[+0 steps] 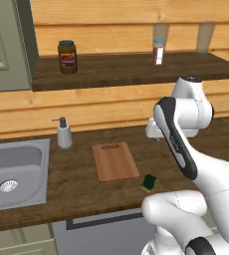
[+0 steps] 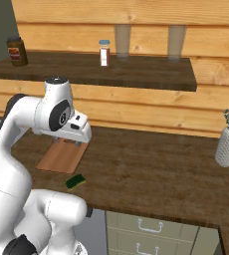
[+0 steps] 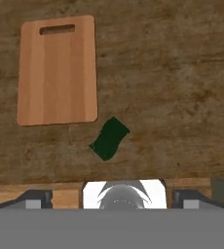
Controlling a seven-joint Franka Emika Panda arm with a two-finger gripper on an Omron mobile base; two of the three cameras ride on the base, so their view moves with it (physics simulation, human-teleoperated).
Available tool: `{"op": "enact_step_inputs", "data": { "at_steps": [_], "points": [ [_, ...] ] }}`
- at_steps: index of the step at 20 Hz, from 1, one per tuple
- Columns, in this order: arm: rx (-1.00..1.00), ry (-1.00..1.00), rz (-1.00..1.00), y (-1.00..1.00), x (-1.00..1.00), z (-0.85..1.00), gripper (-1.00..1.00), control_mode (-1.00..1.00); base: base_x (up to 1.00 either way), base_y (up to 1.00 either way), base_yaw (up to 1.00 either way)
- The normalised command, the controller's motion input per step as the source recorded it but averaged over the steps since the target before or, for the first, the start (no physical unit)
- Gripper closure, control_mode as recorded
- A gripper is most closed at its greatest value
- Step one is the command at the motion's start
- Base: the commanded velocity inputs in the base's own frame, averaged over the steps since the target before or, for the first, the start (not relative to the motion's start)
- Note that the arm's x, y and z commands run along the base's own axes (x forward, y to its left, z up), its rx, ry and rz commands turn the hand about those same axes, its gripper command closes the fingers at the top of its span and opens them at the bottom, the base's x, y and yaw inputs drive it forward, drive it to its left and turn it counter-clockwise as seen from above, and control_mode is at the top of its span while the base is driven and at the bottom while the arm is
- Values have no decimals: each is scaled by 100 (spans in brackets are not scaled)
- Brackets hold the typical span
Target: Pick up the sponge from the counter and clean the cutting board by briefly scrubbing or pressing down on the cutting board. Once finished, release the sponge.
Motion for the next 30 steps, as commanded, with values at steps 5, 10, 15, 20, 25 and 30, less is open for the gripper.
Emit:
{"op": "enact_step_inputs", "data": {
  "at_steps": [5,10,15,20,25,30],
  "points": [
    [0,35,-14,15,0,-90,-100,-100,0,0,0],
    [2,7,0,2,27,-66,-100,-100,0,0,0],
    [1,12,0,0,55,-69,-100,-100,0,0,0],
    [2,2,0,0,29,-86,-100,-100,0,0,0],
    [4,22,-19,-1,8,-39,-100,-100,0,0,0],
    [0,12,-15,1,0,-1,-100,-100,0,0,0]
  ]
}}
